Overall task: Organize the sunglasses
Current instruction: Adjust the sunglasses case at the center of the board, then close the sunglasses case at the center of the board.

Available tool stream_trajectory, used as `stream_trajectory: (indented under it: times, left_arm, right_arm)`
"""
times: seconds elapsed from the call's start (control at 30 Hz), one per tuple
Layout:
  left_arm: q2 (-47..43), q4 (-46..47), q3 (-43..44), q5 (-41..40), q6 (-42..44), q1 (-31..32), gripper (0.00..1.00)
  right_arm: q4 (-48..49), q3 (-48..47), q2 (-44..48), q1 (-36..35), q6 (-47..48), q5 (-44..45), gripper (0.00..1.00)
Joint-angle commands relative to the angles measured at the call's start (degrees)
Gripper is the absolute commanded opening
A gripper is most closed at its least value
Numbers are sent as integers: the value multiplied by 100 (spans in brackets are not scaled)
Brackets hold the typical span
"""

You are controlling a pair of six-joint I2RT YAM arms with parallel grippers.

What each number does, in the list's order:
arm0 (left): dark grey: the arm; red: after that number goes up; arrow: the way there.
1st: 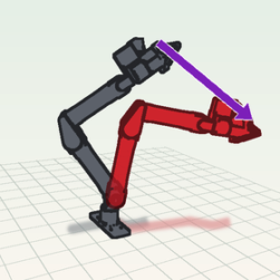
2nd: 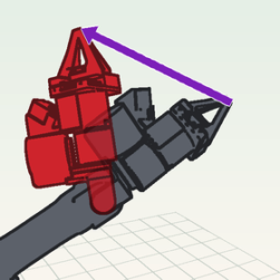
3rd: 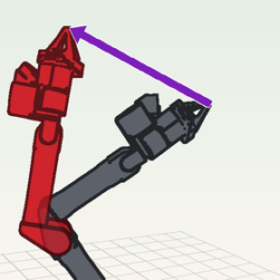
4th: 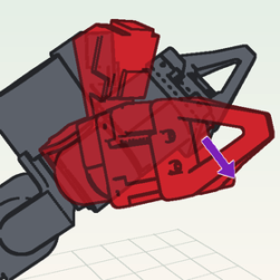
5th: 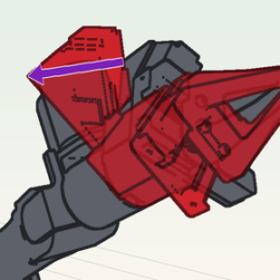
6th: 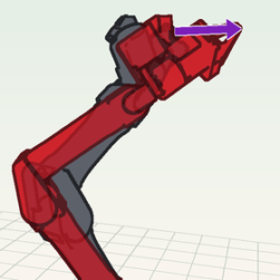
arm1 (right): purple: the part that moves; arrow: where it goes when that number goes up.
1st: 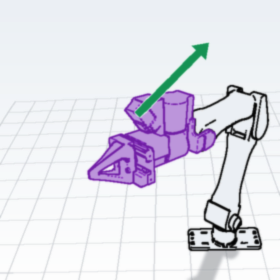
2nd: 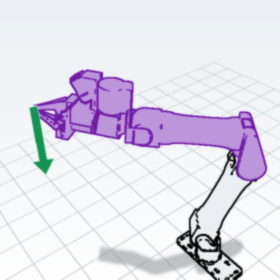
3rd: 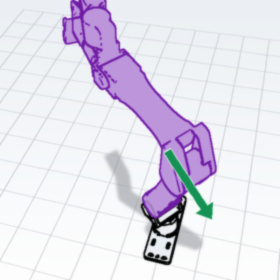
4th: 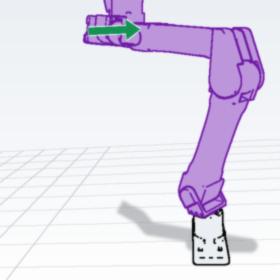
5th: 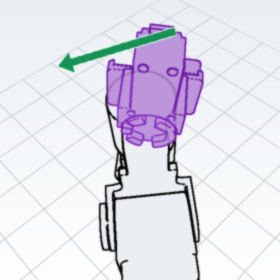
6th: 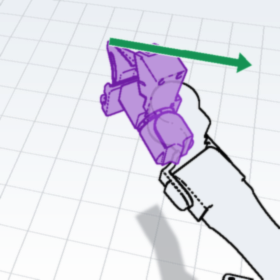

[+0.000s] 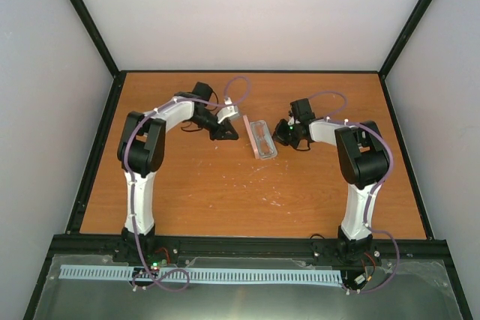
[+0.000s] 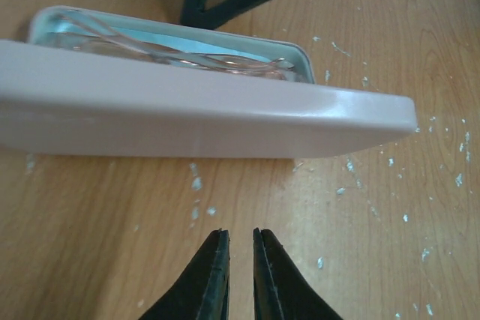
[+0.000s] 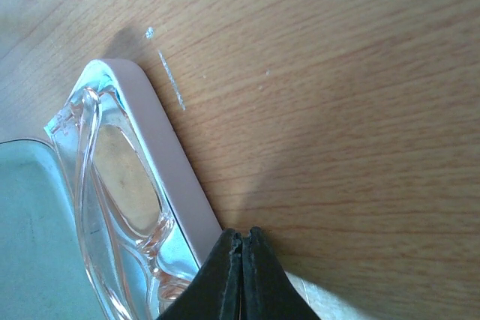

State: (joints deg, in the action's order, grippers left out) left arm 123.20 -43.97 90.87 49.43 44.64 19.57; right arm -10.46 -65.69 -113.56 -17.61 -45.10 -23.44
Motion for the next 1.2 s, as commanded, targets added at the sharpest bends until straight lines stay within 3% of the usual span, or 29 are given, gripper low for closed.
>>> stream_trajectory:
  times: [0.0, 0.2, 0.67, 1.17]
  left_arm:
    - [-103, -30, 246, 142, 26, -70, 13]
    - [384, -105, 948, 256, -132, 143, 13]
    - [686, -115, 1104, 343, -159, 486, 13]
    - [1299, -416, 2014, 420, -195, 678, 13]
  right_arm:
    - [-308, 171, -351, -3, -34, 107, 3]
    - [-340, 150, -337, -6, -2, 86, 3]
    - [-327, 32, -446, -5, 42, -52, 3]
    - [40, 436, -440, -4, -67, -187, 3]
